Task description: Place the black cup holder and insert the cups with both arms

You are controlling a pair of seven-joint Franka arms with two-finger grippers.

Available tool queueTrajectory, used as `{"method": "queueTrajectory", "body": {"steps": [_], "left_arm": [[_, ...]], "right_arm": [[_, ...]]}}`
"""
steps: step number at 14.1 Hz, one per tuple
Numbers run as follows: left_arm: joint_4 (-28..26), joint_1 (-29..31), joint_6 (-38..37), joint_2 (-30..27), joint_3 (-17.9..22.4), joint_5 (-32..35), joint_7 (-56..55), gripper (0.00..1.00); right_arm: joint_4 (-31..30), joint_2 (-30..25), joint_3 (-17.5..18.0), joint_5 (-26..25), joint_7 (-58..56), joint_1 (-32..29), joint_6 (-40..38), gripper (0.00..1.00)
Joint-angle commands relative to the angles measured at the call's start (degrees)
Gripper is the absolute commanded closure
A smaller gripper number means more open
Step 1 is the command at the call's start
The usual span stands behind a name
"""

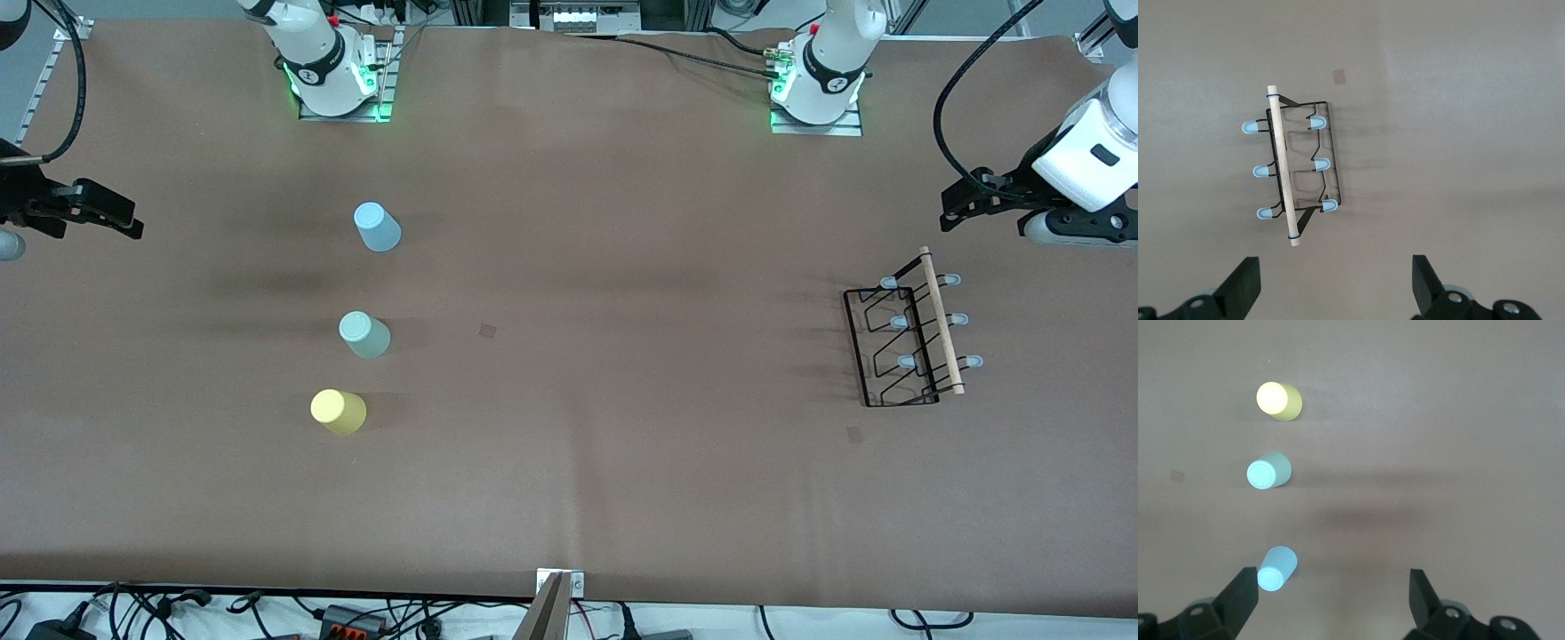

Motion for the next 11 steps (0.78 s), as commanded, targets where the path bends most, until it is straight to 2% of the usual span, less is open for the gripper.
{"method": "queueTrajectory", "body": {"steps": [1, 9, 11], "left_arm": [[0.38, -0.25, -1.54, -0.04, 0.6, -0.74, 1.43, 0.0], [0.56, -0.33, -1.28, -0.04, 0.51, -0.74, 1.16, 0.0], [1.08, -0.42, -1.72, 0.84, 0.51, -0.65, 0.9, 0.0]], "right_arm": [[0.74, 0.12, 0.02, 0.13, 0.65, -0.14, -0.54, 0.0], [0.74, 0.2, 0.02, 0.04, 0.22, 0.03, -0.54, 0.0], [0.65, 1.86, 0.11, 0.21, -0.13, 0.21, -0.8, 0.0]]}}
